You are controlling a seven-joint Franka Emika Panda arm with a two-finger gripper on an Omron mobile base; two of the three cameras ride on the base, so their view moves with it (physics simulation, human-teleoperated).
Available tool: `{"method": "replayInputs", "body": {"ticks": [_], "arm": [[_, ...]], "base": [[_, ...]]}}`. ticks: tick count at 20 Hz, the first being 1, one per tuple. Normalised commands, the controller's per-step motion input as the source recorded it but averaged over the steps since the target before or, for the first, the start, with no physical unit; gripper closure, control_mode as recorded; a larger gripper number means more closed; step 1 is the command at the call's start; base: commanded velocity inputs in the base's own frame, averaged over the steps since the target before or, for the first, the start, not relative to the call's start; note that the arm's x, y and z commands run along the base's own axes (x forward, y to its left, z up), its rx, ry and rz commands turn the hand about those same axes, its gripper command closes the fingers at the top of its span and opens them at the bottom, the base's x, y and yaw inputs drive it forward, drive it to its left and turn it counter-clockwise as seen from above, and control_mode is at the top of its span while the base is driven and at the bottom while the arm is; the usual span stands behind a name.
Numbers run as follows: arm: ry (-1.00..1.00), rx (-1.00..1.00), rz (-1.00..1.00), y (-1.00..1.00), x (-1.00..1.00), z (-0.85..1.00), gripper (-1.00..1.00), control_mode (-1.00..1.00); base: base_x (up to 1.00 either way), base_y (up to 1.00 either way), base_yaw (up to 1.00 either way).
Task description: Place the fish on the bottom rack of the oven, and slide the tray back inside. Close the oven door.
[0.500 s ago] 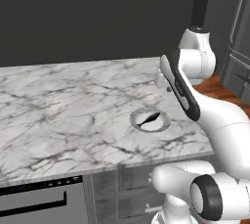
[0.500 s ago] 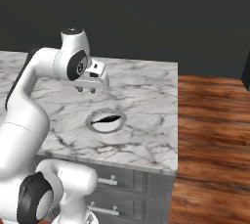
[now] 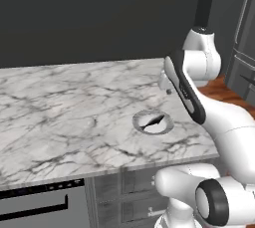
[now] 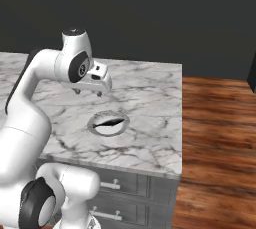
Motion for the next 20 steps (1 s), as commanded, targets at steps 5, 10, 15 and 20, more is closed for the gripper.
{"method": "replayInputs", "body": {"ticks": [5,10,15,20], "arm": [[-0.03,0.00,-0.33,0.00,-0.16,-0.29,-1.00,-1.00],[0.00,0.02,-0.49,0.01,-0.01,-0.40,-1.00,-1.00],[-0.01,0.15,-0.37,-0.04,0.04,-0.50,-1.00,-1.00],[0.00,0.29,-0.16,-0.06,0.00,-0.13,-1.00,-1.00]], "base": [[0.00,0.00,0.00],[0.00,0.00,0.00],[0.00,0.00,0.00],[0.00,0.00,0.00]]}}
